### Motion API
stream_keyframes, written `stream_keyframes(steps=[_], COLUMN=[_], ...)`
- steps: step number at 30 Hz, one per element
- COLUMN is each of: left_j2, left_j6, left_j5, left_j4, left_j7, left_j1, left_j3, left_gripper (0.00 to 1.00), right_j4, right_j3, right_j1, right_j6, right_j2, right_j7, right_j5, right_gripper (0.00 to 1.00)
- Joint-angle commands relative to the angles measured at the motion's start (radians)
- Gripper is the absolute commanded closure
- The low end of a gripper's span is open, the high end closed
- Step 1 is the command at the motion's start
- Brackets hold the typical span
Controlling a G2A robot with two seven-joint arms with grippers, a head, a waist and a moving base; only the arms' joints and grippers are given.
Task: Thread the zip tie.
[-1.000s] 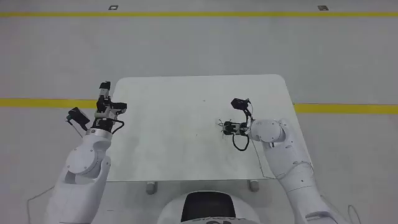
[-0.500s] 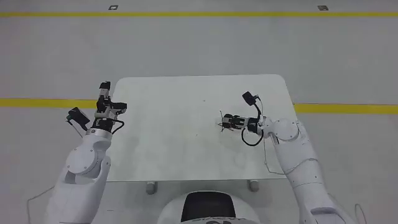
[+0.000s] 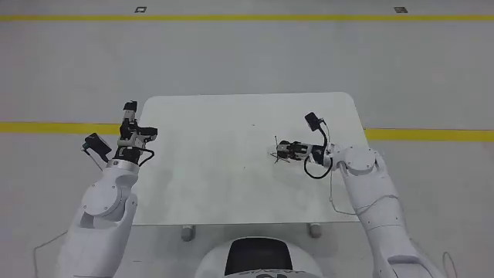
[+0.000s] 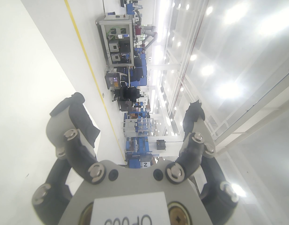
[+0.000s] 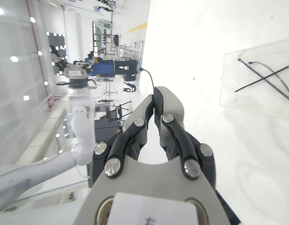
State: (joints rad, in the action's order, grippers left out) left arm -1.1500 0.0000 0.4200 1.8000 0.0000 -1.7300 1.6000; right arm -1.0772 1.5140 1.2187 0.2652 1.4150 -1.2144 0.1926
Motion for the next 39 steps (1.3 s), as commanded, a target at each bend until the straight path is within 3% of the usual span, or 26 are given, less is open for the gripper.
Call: stream_keyframes(steps=[1, 4, 6, 16, 24, 28, 39], left_j2=[0.000, 0.000, 0.000, 0.000, 0.000, 0.000, 0.000], left_j6=[0.000, 0.000, 0.000, 0.000, 0.000, 0.000, 0.000], left_j5=[0.000, 0.000, 0.000, 0.000, 0.000, 0.000, 0.000], left_j4=[0.000, 0.000, 0.000, 0.000, 0.000, 0.000, 0.000], left_j7=[0.000, 0.000, 0.000, 0.000, 0.000, 0.000, 0.000], left_j1=[0.000, 0.000, 0.000, 0.000, 0.000, 0.000, 0.000], left_j3=[0.000, 0.000, 0.000, 0.000, 0.000, 0.000, 0.000], left_gripper=[0.00, 0.00, 0.00, 0.00, 0.00, 0.00, 0.00], right_j4=[0.029, 0.083, 0.122, 0.252, 0.287, 0.299, 0.293], right_j3=[0.020, 0.053, 0.047, -0.081, -0.196, -0.230, -0.230], right_j1=[-0.020, -0.048, -0.061, -0.115, -0.138, -0.145, -0.140], right_j6=[-0.027, -0.059, -0.076, -0.187, -0.239, -0.243, -0.241], right_j2=[-0.009, -0.025, -0.034, -0.110, -0.162, -0.181, -0.180], right_j7=[-0.085, -0.176, -0.176, -0.176, -0.176, -0.176, -0.162], right_j5=[-0.065, -0.132, -0.187, -0.494, -0.668, -0.725, -0.727], right_gripper=[1.00, 1.00, 1.00, 1.00, 1.00, 1.00, 1.00])
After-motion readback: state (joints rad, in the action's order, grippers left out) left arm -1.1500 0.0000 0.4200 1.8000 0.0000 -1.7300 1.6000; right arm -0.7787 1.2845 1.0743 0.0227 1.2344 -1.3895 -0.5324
